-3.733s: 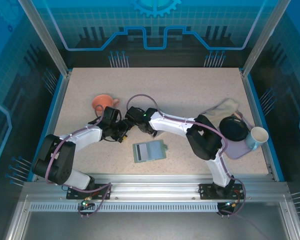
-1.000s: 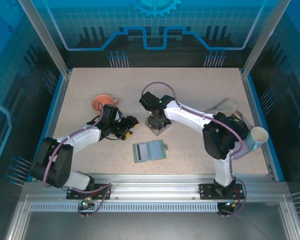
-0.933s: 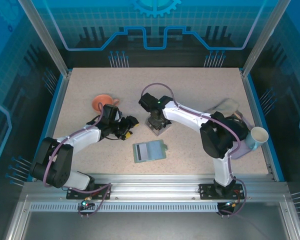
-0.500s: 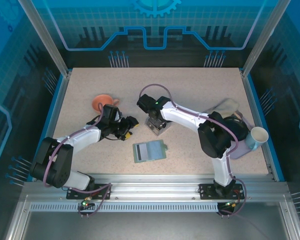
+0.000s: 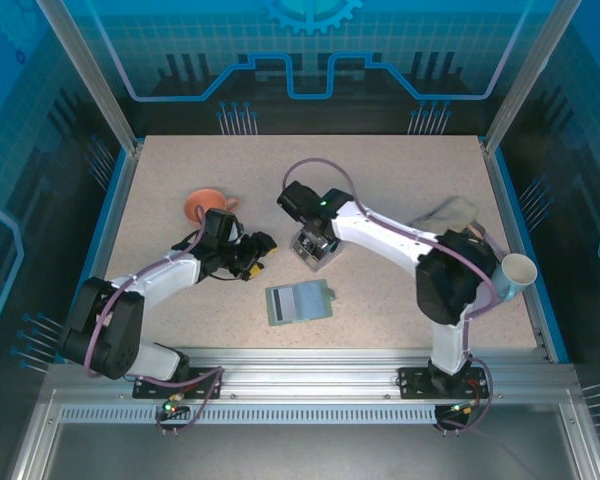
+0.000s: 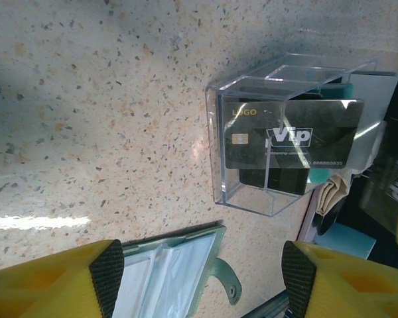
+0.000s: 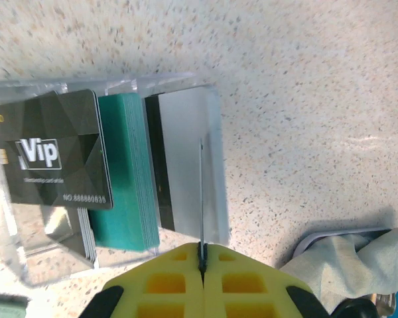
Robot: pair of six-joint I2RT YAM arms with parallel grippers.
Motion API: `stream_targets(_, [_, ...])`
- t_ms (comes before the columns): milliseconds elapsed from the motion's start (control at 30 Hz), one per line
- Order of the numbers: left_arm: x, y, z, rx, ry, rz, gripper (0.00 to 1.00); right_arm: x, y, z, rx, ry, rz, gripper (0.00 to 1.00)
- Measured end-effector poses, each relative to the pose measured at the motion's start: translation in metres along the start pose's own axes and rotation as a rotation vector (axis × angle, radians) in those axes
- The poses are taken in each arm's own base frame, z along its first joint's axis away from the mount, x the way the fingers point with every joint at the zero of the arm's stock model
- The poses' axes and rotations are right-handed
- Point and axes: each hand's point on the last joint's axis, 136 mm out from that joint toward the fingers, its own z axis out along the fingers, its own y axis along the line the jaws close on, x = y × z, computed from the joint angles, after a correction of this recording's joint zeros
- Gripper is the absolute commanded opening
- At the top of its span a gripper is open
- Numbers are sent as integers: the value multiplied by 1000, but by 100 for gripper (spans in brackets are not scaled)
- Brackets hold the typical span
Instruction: Put the credit cards into the card holder
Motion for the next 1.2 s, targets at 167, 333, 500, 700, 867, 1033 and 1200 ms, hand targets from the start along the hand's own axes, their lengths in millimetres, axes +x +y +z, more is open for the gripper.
stream_targets(167, [2, -19, -11, 69, -8, 38, 72, 6, -18, -49, -254, -131, 285, 0])
stream_targets(333, [8, -61, -27, 233, 8, 106, 73, 29, -29, -55, -628, -201, 742, 0])
stream_targets(500, [35, -85, -28, 318, 83, 178, 71, 33, 13, -52, -934, -139, 932, 0])
stream_targets(700, [52, -105, -28, 389, 134, 198, 59, 15, 26, -68, -1138, -169, 1022, 0])
stream_targets(867, [55, -111, -25, 414, 144, 195, 47, 8, 30, -78, -1239, -189, 1054, 0])
stream_targets(1033, [55, -115, -22, 430, 152, 190, 41, 0, 30, -86, -1299, -205, 1061, 0])
stream_targets(1200, [54, -121, -22, 443, 161, 185, 30, -5, 31, -88, -1336, -206, 1061, 0])
